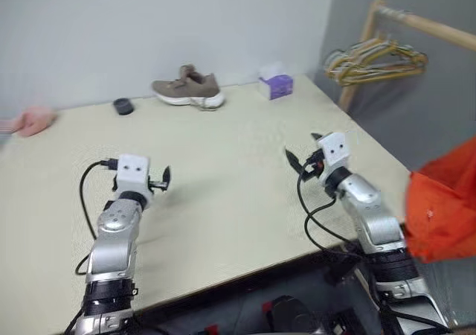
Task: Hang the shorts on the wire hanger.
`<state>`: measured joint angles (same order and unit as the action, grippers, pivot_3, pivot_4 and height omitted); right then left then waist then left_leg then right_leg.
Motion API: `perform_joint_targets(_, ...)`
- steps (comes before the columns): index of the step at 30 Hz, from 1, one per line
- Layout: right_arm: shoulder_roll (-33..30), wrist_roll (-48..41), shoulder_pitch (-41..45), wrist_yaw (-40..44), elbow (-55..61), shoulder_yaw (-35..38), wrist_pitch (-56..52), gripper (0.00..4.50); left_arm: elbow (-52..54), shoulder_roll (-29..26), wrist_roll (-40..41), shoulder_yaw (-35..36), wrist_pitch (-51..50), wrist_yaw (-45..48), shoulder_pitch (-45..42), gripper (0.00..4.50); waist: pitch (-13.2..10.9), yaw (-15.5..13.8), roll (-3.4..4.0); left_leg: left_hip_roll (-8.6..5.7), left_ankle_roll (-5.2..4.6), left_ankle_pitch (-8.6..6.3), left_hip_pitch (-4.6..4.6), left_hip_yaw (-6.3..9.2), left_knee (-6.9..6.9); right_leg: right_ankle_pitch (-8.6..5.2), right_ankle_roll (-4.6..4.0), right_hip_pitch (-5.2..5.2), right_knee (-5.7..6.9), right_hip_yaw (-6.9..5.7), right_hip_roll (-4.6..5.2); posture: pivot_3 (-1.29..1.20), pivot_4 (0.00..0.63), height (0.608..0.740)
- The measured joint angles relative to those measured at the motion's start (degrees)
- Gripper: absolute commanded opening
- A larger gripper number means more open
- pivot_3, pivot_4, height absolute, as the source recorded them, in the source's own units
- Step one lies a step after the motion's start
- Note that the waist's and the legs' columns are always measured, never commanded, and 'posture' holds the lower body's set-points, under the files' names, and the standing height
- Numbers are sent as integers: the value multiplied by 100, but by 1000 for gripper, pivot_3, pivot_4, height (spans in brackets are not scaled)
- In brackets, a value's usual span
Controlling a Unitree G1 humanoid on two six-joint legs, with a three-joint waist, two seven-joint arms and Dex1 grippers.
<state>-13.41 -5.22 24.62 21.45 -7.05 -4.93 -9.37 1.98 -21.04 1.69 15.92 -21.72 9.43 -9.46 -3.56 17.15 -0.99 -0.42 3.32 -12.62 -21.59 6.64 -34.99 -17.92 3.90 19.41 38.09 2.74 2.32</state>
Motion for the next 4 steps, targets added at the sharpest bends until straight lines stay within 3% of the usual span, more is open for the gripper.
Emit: perform_joint_targets(4, 386, -8, 581, -50, -1026, 26, 395, 4488, 237, 38, 303, 194, 79, 122, 311, 4500, -1, -484, 2, -3, 2, 1, -17, 20, -2, 21, -35, 21, 0, -16, -2, -120, 0, 740)
